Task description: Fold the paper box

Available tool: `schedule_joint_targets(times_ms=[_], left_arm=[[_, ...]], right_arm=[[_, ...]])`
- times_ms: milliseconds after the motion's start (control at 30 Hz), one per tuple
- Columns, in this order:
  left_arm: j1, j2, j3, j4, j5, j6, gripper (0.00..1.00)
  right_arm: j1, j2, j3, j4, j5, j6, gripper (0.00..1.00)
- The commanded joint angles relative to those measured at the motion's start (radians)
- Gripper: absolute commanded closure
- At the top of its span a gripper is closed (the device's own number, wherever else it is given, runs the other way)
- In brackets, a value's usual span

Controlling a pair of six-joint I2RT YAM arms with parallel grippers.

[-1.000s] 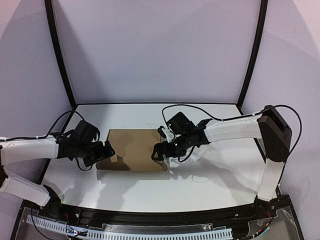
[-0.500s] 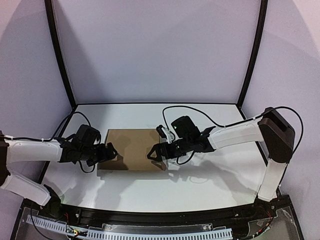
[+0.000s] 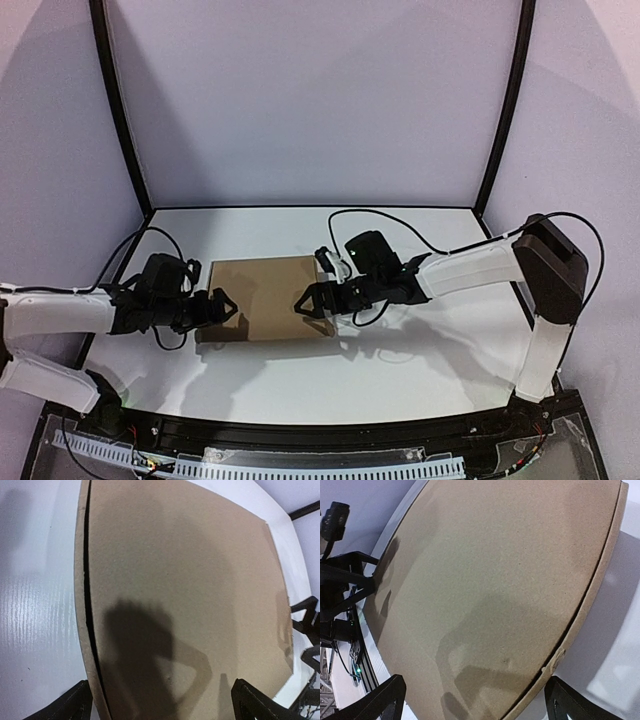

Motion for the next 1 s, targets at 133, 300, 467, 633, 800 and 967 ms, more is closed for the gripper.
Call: schedule_joint_targets(times_ms=[133,300,467,633,800,967], left_arm=[[-0.005,-0.254,-0.003,-0.049,0.105,-0.010,0.01],[-0.005,-0.343,-0.009,-0.081,0.108,-0.041,0.01],[-0.005,-0.368,-0.010,-0.148,0.026,-0.083,0.01],[-0.005,-0.349,-0.075,-0.175,-0.102,-0.103,0.01],[-0.005,-0.209,-0.120,-0.007,-0.065,-0.122,0.01],[-0.005,-0.086,-0.122,0.164,0.001,-0.119,0.01]], right_arm=[[0.006,-0.130,0.086,-0.186,-0.061,0.016,0.02],[0.005,-0.148,0.162,-0.327,-0.110,0.058,0.01],[-0.004,-0.161,0.169,-0.403,-0.053,0.071,0.02],[-0.056,-0.130,0.082,-0.354,-0.036,0.070,0.02],[-0.057,-0.039,0.045,-0.204,-0.097,0.035,0.02],[-0.054,0.044,0.057,-0.103,-0.175,0.031,0.02]])
